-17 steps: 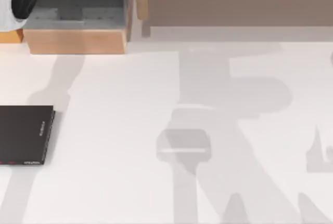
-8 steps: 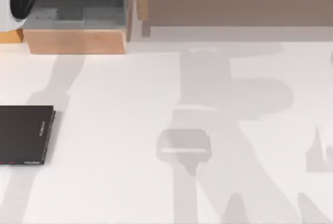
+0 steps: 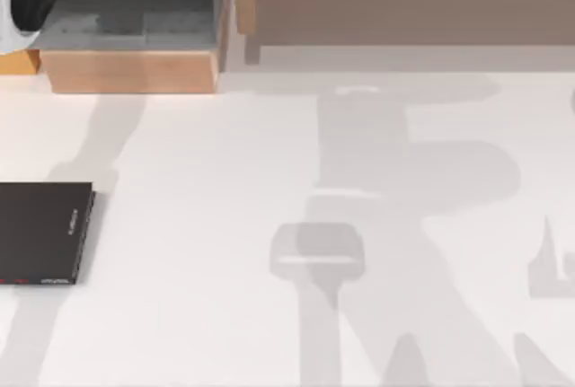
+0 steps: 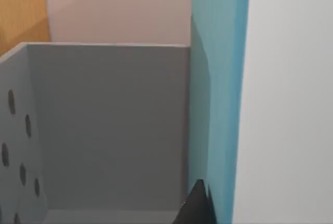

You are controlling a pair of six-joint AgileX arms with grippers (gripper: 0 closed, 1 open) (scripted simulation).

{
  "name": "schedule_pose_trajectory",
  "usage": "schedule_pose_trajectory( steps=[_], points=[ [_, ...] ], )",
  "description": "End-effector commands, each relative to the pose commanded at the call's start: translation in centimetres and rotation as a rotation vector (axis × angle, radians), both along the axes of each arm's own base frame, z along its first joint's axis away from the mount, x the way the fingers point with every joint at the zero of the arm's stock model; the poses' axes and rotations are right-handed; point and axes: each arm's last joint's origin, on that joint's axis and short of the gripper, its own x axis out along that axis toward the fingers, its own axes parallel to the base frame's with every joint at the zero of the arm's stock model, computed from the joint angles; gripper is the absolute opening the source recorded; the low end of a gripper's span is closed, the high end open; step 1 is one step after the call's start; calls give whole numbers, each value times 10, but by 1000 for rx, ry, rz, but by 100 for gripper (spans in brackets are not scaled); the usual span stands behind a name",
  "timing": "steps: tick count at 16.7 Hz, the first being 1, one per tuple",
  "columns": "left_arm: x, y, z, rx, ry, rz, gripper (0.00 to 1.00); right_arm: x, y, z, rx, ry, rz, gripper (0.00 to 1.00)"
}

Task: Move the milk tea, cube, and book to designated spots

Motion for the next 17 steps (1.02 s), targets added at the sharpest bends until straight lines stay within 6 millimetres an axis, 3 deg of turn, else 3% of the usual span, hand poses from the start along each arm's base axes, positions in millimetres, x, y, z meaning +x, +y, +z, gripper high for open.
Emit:
schedule_pose_trajectory(
  steps=[4, 9, 13, 17],
  points=[
    [-19, -1, 12, 97, -56, -24, 0, 0, 0, 0, 0, 0, 0, 100],
    [-72, 10, 17, 435, -143, -53, 0, 0, 0, 0, 0, 0, 0, 100],
    [-125, 37, -5, 827, -148, -51, 0, 0, 0, 0, 0, 0, 0, 100],
    [-177, 72, -53, 1223, -45, -79, 0, 0, 0, 0, 0, 0, 0, 100]
  ],
)
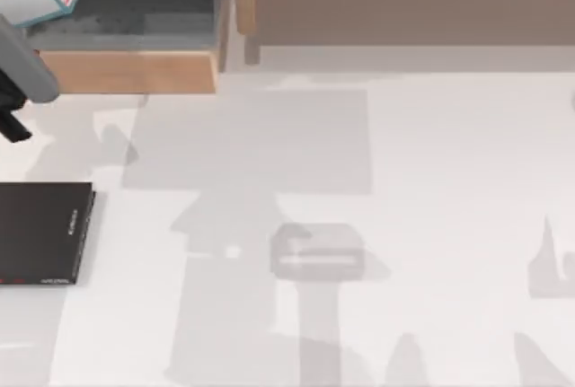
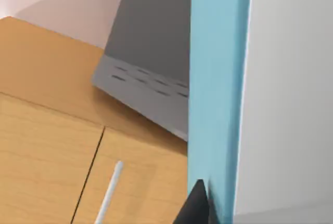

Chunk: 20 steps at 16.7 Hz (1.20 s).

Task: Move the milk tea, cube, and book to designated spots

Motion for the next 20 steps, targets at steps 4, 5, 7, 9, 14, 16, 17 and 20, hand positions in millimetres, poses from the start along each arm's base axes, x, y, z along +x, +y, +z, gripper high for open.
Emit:
schedule_pose_trajectory(
  steps=[4, 5, 7, 9, 14, 16, 17, 20],
  points=[
    [-54, 28, -65, 284, 218, 0, 0, 0, 0, 0, 0, 0, 0, 100],
    [-67, 32, -80, 323, 281, -10, 0, 0, 0, 0, 0, 0, 0, 100],
    [-90, 36, -104, 366, 390, -32, 0, 0, 0, 0, 0, 0, 0, 100],
    [-104, 38, -117, 379, 455, -46, 0, 0, 0, 0, 0, 0, 0, 100],
    [-103, 38, -115, 390, 445, -46, 0, 0, 0, 0, 0, 0, 0, 100],
    [-103, 38, -117, 388, 450, -47, 0, 0, 0, 0, 0, 0, 0, 100],
    [-102, 38, -118, 386, 455, -48, 0, 0, 0, 0, 0, 0, 0, 100],
    [-102, 38, -121, 380, 466, -49, 0, 0, 0, 0, 0, 0, 0, 100]
  ],
)
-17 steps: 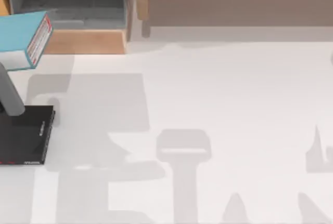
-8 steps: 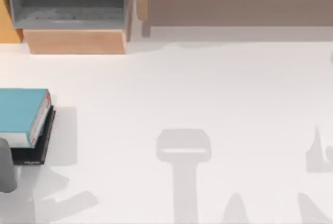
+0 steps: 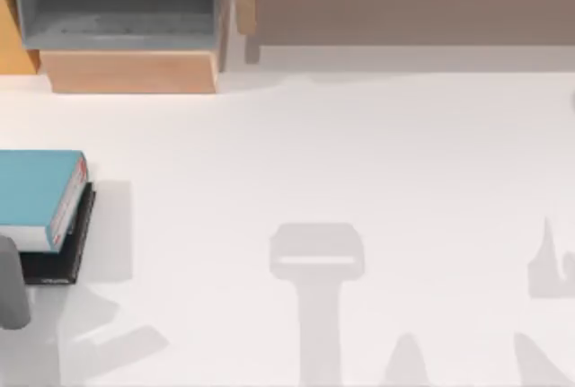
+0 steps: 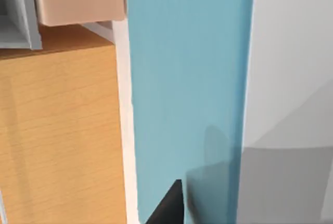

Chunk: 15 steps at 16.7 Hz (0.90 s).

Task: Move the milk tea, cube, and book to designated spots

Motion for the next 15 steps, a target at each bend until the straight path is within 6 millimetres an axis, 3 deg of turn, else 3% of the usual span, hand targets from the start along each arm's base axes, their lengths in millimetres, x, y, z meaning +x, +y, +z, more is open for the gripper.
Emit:
schedule_pose_trajectory(
  steps=[3, 15],
  points=[
    [0, 0, 0, 0, 0, 0, 0, 0, 0, 0, 0, 0, 0, 100],
    [0, 0, 0, 0, 0, 0, 90, 0, 0, 0, 0, 0, 0, 100]
  ],
)
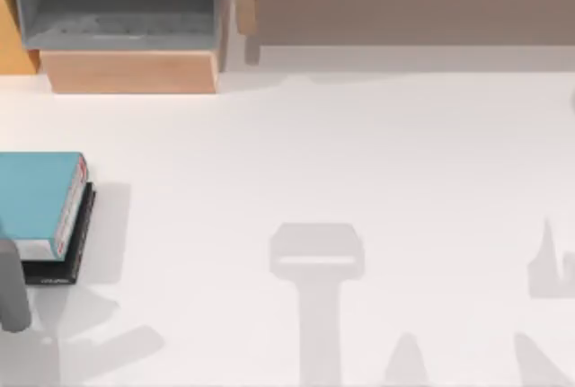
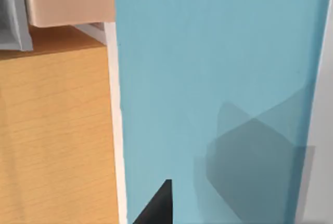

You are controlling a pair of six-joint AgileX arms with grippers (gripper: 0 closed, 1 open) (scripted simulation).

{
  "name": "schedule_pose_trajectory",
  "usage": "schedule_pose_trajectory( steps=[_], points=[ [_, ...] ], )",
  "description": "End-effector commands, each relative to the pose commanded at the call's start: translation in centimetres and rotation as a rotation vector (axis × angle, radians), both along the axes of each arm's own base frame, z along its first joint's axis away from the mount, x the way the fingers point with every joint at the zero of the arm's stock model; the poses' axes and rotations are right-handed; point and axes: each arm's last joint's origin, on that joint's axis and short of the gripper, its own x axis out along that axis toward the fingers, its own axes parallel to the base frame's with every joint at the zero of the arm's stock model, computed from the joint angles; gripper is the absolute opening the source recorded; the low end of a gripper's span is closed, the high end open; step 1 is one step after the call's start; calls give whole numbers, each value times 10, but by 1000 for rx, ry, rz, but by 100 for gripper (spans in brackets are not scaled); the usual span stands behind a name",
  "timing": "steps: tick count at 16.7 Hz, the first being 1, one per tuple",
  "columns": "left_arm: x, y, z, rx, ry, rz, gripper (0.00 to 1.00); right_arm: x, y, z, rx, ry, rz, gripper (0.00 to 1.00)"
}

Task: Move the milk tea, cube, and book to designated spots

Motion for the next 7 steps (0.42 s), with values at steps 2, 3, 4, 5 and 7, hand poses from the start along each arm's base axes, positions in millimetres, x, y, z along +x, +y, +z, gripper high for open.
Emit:
schedule_pose_trajectory(
  steps=[2, 3, 4, 5, 7],
  points=[
    [0, 0, 0, 0, 0, 0, 100, 0, 0, 0, 0, 0, 0, 100],
    [0, 0, 0, 0, 0, 0, 100, 0, 0, 0, 0, 0, 0, 100],
    [0, 0, 0, 0, 0, 0, 100, 0, 0, 0, 0, 0, 0, 100],
    [0, 0, 0, 0, 0, 0, 100, 0, 0, 0, 0, 0, 0, 100],
    [0, 0, 0, 0, 0, 0, 100, 0, 0, 0, 0, 0, 0, 100]
  ],
)
